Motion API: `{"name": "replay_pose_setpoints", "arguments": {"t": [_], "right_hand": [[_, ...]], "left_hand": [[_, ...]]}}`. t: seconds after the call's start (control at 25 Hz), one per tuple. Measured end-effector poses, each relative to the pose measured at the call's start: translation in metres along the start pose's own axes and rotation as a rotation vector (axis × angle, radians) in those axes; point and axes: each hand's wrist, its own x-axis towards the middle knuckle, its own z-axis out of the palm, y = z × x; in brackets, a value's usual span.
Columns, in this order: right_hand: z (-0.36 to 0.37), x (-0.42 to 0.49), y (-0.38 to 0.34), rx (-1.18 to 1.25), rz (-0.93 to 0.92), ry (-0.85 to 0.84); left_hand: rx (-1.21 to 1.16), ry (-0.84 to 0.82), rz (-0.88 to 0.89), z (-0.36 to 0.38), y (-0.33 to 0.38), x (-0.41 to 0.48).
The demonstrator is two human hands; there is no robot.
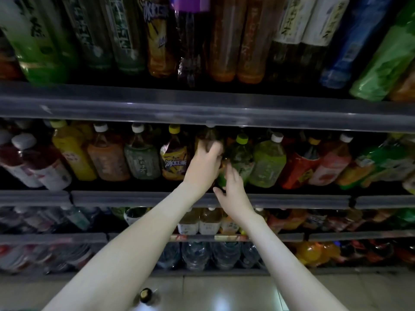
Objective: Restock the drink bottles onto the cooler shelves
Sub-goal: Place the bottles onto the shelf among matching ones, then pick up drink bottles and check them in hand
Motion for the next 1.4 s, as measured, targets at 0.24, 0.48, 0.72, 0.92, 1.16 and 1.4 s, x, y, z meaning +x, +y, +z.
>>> {"name": "replay_pose_setpoints", "arguments": {"t": [0.24,0.48,0.72,0.92,1.16,1.4], "right_hand": [[0.013,-0.009,-0.026,0.091,-0.050,0.108],[0.039,-0.090,-0.106,0.214,-0.157,0.004],[0.155,-0.186,-0.232,0.333,-0.078,-0.121],[0.250,-0.227,-0.353,0.462,-0.037,-0.177],[0.339,-0.218,-0.496,0.523,-0.170,-0.275],[0.450,-0.165,-0.625,0.631,-0.268,-0.246]], "left_hand": [[-0.078,0.125,0.245,-0.050,0.010,-0.049],[-0.342,0.238,0.051,-0.164,0.002,-0.145],[-0.069,-0.150,-0.227,-0.307,-0.091,-0.310],[0.129,-0.150,-0.487,-0.415,-0.164,-0.431],[0.225,0.000,-0.639,-0.518,-0.243,-0.483],[0.345,0.017,-0.580,-0.623,-0.361,-0.478]]}}
